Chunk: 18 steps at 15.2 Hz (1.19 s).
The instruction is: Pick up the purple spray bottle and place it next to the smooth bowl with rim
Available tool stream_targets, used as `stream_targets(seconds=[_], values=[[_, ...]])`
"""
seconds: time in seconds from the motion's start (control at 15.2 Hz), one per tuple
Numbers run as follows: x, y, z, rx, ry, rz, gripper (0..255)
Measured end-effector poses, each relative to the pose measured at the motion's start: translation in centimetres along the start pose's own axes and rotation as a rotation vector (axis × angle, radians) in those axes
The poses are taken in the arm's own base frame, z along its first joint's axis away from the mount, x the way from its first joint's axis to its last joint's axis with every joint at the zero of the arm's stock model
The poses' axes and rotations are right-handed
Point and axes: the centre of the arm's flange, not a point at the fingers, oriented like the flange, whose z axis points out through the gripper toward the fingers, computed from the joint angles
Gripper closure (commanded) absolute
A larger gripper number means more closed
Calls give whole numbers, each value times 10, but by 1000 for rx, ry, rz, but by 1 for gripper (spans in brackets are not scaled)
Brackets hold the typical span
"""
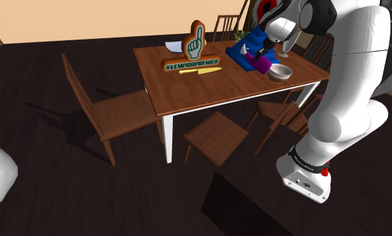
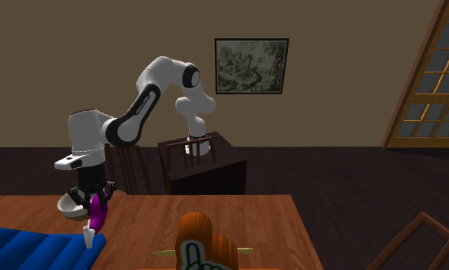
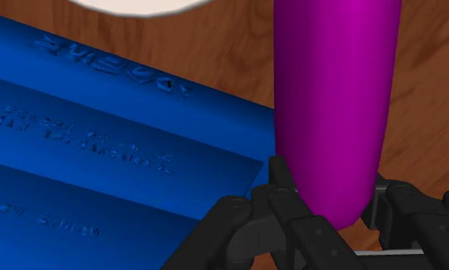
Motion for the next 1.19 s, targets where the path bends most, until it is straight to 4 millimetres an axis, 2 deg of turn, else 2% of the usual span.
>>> stream_targets(seconds=[0.4, 0.46, 0.86, 1.19], values=[[-1, 0, 4, 1, -1, 0, 255], [-1, -1, 4, 1, -1, 0, 0], [-1, -2, 6, 3, -2, -2, 0], [-2, -3, -38, 3, -1, -2, 0]])
